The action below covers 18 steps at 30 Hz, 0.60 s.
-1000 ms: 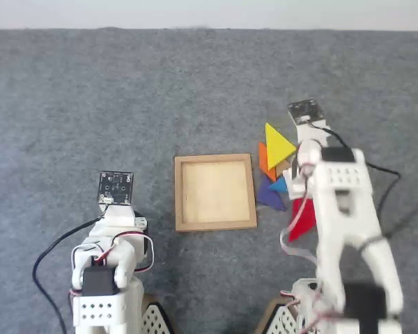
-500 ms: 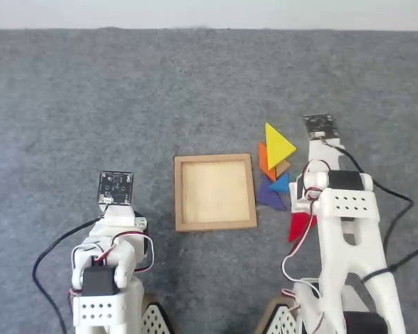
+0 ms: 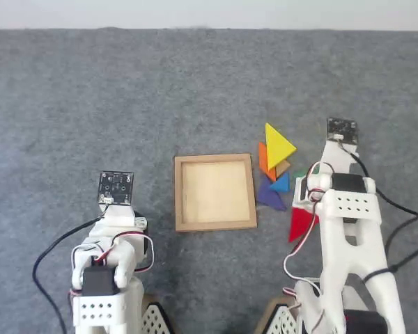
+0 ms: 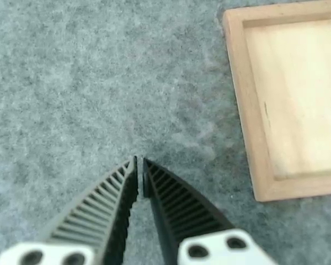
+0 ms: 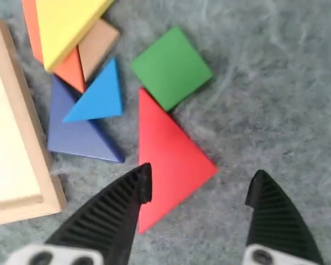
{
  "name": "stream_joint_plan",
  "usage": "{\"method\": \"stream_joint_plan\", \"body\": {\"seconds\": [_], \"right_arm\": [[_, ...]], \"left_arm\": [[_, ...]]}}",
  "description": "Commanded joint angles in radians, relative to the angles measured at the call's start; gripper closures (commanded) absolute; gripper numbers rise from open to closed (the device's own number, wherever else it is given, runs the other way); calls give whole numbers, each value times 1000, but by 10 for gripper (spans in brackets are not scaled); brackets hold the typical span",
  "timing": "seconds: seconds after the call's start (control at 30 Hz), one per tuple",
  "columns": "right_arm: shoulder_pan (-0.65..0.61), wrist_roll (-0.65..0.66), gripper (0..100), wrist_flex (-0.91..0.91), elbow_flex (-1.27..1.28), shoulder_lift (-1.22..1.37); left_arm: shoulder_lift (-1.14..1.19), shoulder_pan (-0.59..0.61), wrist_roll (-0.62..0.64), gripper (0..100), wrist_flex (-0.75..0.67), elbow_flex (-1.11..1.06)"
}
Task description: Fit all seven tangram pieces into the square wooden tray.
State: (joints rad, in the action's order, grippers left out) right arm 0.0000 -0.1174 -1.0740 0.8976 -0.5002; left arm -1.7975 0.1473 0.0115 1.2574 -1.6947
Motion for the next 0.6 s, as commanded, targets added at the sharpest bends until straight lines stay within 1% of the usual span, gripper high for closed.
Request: {"method": "stream_joint_plan", "body": {"seconds": [0.0,0.13,0.43,0.57], "right_arm": [[-7,-9,713,77,11,87],[-48,21,713,84,-32,189],[-51,-41,713,137,-44,320],[-50,-41,717,136,-72,355]], "left_arm": [[-11,-8,-3,985,-2,12],[-11,-6,-3,985,-2,12],[-11,-6,-3,985,-2,12],[-11,-6,-3,985,-2,12]]}}
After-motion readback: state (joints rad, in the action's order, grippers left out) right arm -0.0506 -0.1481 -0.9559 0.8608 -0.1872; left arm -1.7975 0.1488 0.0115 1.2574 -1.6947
